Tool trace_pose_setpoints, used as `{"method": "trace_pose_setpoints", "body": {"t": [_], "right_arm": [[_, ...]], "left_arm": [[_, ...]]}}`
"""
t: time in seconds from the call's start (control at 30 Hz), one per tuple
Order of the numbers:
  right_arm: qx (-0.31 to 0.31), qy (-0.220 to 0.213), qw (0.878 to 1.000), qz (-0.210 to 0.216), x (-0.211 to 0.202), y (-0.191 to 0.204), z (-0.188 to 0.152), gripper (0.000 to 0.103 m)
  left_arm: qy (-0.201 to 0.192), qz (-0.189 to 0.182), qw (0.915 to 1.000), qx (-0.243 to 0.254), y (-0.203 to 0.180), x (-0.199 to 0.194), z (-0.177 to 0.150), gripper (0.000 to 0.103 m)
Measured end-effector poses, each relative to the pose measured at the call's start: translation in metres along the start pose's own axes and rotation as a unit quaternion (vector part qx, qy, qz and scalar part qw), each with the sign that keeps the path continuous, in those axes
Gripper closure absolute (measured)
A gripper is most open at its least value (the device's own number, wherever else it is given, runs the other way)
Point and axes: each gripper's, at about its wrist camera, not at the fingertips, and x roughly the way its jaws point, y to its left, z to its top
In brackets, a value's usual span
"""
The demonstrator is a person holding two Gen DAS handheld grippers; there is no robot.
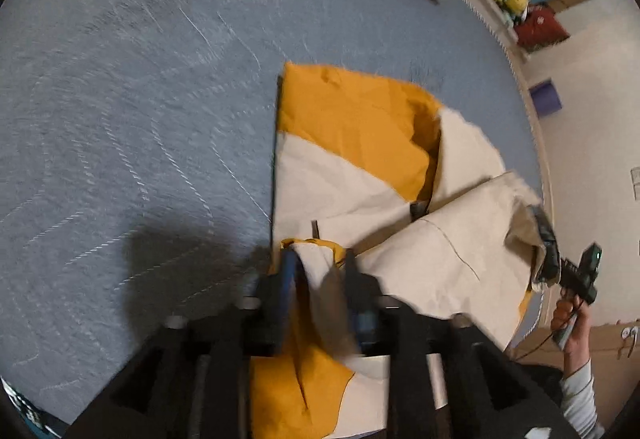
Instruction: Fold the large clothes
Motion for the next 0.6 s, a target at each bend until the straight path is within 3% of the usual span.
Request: {"method": "trace_pose_setpoints", "body": {"t": [0.13, 0.27, 0.33, 0.43, 0.6], "right_arm": [[0.011, -0.056, 0.998, 0.003, -0.037, -0.006, -0.004, 0.054], [0.025, -0.077, 0.997, 0.008, -0.056, -0.017, -0.012, 0.05], [0.011, -0.054, 0.998, 0.0, -0.048, -0.015, -0.018, 0.05], [-0.031, -0.019, 0.999, -0.013, -0.029, -0.001, -0.025, 0.05], [-0.073, 0.034, 0.996, -0.039, 0.008, 0.007, -0.035, 0.05]], "left_arm": [[-0.041, -0.028, 0.9986, -0.017, 0.018, -0.035, -0.011, 0.066], [-0.038, -0.003, 0.9993, -0.002, 0.028, -0.042, -0.024, 0.065], [-0.024, 0.019, 0.9994, 0.017, 0.026, -0.035, -0.028, 0.063], [-0.013, 0.046, 0.998, 0.041, 0.018, -0.023, -0.028, 0.051], [-0.006, 0.068, 0.9956, 0.063, 0.01, 0.002, -0.019, 0.051]]}}
